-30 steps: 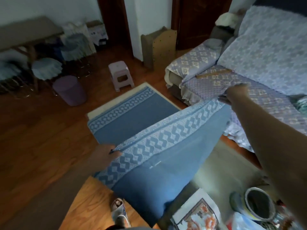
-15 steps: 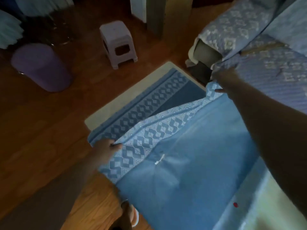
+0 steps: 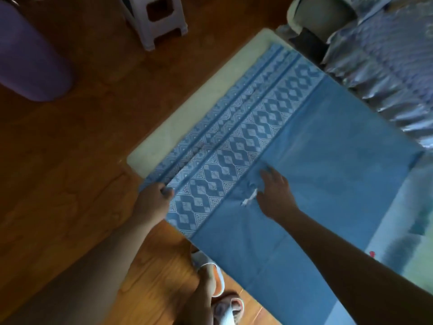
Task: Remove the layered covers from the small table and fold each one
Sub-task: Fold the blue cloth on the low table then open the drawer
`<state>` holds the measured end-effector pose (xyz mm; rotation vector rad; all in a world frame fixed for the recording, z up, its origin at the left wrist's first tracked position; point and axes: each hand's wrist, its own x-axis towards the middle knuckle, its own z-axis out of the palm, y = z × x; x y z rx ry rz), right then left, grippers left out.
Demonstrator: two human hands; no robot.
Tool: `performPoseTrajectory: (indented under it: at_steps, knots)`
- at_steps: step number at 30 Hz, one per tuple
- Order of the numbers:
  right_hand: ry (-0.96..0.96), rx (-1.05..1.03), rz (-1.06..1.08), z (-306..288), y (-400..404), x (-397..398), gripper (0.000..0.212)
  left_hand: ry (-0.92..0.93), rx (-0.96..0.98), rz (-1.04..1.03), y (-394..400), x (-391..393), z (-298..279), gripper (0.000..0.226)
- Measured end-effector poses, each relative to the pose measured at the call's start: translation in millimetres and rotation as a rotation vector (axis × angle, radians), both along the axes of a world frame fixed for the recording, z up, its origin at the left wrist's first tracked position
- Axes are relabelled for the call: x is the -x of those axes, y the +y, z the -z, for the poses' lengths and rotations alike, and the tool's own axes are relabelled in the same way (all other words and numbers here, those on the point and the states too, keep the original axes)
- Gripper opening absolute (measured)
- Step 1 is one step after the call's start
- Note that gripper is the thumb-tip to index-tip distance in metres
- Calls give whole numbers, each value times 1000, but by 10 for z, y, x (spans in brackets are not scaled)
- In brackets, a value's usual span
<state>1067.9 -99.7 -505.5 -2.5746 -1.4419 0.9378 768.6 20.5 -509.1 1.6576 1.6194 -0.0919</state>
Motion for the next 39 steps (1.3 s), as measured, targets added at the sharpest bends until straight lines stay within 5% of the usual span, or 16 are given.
performPoseTrajectory:
  at_steps: [13, 18, 22, 26, 29, 31, 35, 39]
  knots:
    - [-78, -245, 324, -172, -1466, 1578, 51, -4, -191, 82, 315, 443, 56, 26]
    - [38, -234, 809, -87, -1741, 2261, 29, -33, -245, 94, 468, 540, 186, 31]
    - [340, -71, 1326, 34, -1610, 2599, 12, -101, -187, 18, 528, 636, 298, 28]
    - [904, -262, 1756, 60, -1212, 2766, 25, -352, 192, -241, 532, 750, 285, 4]
    - [1190, -489, 1961, 87, -966, 2778, 38, -523, 401, -427, 564, 807, 260, 8]
    - [1269, -585, 2026, 78, -817, 2758, 39, -575, 496, -513, 576, 833, 172, 16]
    - [1292, -644, 2058, 22, -653, 2720, 38, -508, 442, -356, 625, 955, 201, 40]
    - [1269, -592, 2089, -29, -654, 2708, 40, -399, 424, -146, 670, 985, 165, 15]
